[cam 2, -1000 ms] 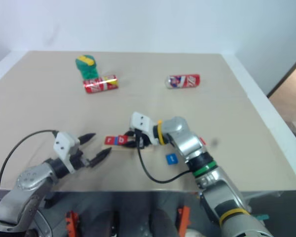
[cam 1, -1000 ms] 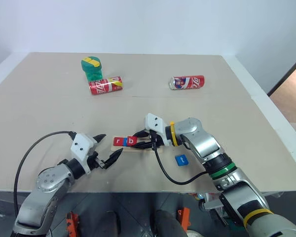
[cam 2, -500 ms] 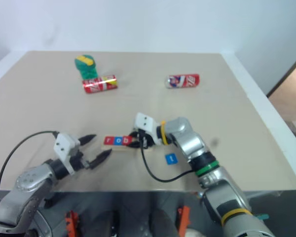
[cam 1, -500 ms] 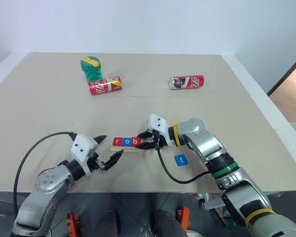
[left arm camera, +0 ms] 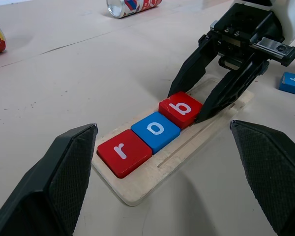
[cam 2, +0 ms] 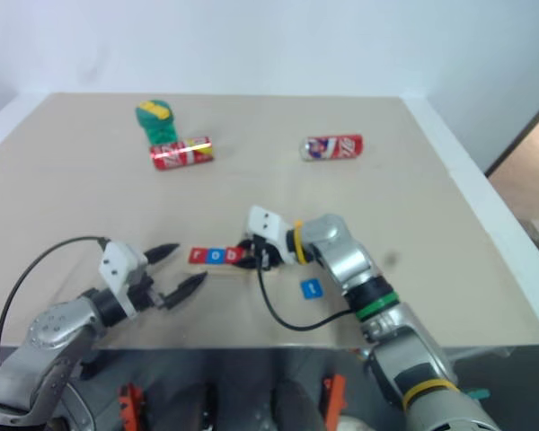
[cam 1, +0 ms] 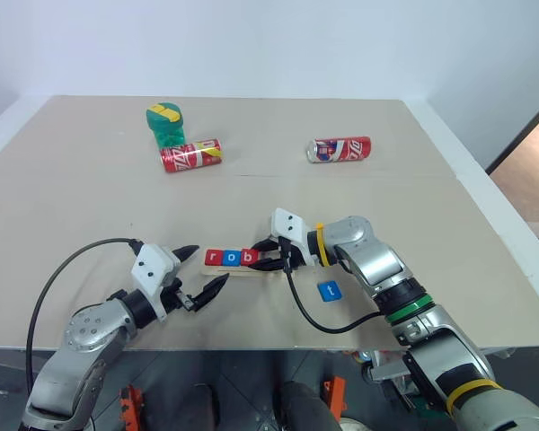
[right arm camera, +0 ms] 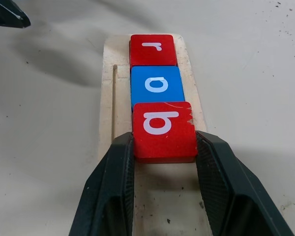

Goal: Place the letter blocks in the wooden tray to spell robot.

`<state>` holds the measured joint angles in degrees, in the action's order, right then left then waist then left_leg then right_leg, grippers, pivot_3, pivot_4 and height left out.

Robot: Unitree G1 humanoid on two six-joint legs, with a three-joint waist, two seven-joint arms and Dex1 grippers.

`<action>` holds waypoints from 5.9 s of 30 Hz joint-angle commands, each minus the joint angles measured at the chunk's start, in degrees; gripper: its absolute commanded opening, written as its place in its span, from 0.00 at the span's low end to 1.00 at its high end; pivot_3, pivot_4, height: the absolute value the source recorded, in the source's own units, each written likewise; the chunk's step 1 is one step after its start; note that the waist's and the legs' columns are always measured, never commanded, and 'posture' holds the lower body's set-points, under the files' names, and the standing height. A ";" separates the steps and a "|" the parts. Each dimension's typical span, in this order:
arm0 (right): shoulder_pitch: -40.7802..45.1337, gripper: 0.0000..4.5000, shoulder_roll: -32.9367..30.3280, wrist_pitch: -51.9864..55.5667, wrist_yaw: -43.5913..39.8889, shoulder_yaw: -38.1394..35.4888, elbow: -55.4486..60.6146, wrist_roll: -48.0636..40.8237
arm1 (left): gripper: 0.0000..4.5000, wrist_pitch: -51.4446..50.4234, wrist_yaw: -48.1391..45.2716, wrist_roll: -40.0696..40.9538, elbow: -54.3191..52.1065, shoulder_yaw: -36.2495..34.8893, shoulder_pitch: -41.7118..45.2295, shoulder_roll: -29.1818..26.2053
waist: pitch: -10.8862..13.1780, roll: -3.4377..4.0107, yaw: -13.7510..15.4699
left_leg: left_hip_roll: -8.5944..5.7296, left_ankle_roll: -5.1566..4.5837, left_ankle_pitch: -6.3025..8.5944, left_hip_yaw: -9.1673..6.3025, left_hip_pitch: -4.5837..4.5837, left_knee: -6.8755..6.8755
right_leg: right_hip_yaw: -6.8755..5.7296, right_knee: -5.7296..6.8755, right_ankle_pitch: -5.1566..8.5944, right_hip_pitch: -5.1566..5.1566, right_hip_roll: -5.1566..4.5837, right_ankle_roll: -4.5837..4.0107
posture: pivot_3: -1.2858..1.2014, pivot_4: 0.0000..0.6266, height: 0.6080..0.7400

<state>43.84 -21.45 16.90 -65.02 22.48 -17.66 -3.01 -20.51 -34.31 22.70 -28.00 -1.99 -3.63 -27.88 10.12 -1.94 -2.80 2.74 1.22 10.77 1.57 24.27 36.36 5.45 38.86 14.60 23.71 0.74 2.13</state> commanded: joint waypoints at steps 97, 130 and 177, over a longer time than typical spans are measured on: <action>-9.71 0.99 -14.71 5.58 3.81 -15.71 14.27 -14.15 | 1.00 3.81 -13.80 1.06 1.67 8.25 5.19 -2.07 | -0.21 -0.27 -1.53 | -0.08 0.00 -0.05 0.07 0.23 -0.06 | 0.18 0.01 0.12 0.25 -0.02 -0.05 | 0.52 0.24 1.00; -0.84 0.56 -10.60 -10.87 -6.78 -10.77 -18.95 -1.16 | 1.00 -0.75 -10.63 2.80 -2.30 7.62 4.80 -3.20 | -0.06 -0.11 -1.51 | -0.10 -0.05 -0.10 0.10 -0.58 0.04 | 0.33 0.11 0.06 -0.46 -0.02 -0.17 | 0.52 0.24 1.00; -1.19 0.28 -3.87 4.53 -2.59 -3.02 7.24 -3.25 | 1.00 -0.06 -1.98 -1.46 -1.17 4.96 1.62 -0.13 | 0.01 -0.05 -1.52 | -0.09 0.02 -0.04 -0.02 -0.06 -0.12 | 0.16 0.11 0.12 0.01 0.00 0.08 | 0.52 0.24 1.00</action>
<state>41.24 -25.95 22.94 -67.35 19.31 -9.94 -6.44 -20.47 -36.61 20.75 -26.18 3.69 -2.01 -27.89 10.14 -1.99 -4.32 2.66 1.24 10.73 1.55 24.21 36.23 5.61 38.96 14.72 23.73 0.74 2.21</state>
